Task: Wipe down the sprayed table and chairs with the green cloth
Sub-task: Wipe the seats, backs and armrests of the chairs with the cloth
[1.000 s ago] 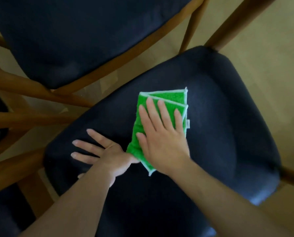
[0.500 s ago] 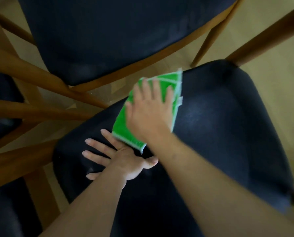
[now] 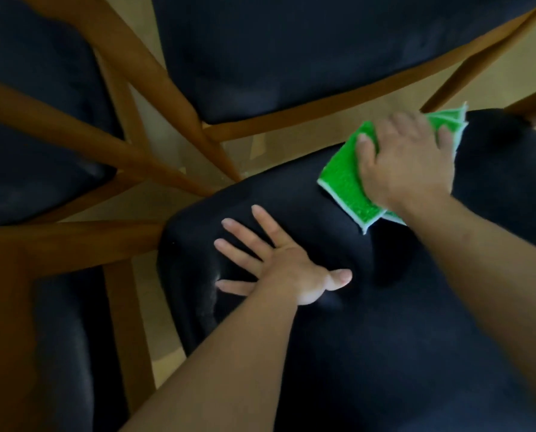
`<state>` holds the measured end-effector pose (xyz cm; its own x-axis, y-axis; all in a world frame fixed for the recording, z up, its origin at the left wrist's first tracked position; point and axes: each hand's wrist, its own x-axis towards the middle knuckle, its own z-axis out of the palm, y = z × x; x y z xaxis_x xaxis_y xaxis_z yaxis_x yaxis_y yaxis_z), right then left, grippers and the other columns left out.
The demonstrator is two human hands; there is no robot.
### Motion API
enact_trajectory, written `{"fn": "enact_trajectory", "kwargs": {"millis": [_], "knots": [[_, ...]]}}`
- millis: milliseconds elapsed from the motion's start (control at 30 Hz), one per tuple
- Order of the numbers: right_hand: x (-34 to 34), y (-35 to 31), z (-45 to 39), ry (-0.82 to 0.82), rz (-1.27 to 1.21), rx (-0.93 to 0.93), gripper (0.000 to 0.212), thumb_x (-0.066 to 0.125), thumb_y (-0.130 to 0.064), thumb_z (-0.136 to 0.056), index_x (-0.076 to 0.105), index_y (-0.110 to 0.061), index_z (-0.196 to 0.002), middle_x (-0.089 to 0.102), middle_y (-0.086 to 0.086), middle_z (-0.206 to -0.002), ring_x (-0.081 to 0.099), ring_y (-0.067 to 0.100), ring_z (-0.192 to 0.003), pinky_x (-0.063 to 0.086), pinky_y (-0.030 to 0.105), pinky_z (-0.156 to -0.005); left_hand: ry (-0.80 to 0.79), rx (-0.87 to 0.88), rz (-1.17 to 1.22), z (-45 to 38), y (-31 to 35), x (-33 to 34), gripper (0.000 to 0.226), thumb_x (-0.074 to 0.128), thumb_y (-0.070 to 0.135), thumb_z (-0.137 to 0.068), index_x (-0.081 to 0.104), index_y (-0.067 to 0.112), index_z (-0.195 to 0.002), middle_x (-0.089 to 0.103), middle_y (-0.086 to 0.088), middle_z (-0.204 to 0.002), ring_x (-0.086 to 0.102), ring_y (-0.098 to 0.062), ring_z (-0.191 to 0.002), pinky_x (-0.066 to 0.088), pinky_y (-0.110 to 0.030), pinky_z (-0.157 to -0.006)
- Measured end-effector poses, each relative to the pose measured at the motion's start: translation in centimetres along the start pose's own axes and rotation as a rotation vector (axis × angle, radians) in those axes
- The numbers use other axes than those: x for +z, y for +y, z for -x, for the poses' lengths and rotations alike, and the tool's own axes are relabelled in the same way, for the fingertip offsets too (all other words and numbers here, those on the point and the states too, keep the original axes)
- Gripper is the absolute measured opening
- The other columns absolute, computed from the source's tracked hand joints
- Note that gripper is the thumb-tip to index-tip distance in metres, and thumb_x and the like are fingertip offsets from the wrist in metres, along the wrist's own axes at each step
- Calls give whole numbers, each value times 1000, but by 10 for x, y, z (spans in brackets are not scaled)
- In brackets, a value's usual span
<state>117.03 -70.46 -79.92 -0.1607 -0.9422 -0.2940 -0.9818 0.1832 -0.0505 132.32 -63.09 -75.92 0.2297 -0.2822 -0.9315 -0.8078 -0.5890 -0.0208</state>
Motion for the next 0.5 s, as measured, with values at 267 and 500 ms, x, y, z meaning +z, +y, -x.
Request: {"fn": "enact_trajectory", "kwargs": {"millis": [267,500], "knots": [[17,-80,38,-41,-15,16,63,12,-49,-99,16,-17,-154,9,6,-162,-1,29,-149,0,58,-114,137,232,355,23,-43,-16,109,65,23,-86,-25,29,-148,-33,9,-154,-20,-20,-145,8,-50,-116],[38,-195,95,-119,-116,-445,61,17,-49,-101,16,-20,-154,10,6,-162,-2,30,-149,-10,56,-112,344,100,818,66,-104,-34,67,52,18,-94,19,29,-152,33,0,-152,36,-21,-134,30,-41,-112]]}}
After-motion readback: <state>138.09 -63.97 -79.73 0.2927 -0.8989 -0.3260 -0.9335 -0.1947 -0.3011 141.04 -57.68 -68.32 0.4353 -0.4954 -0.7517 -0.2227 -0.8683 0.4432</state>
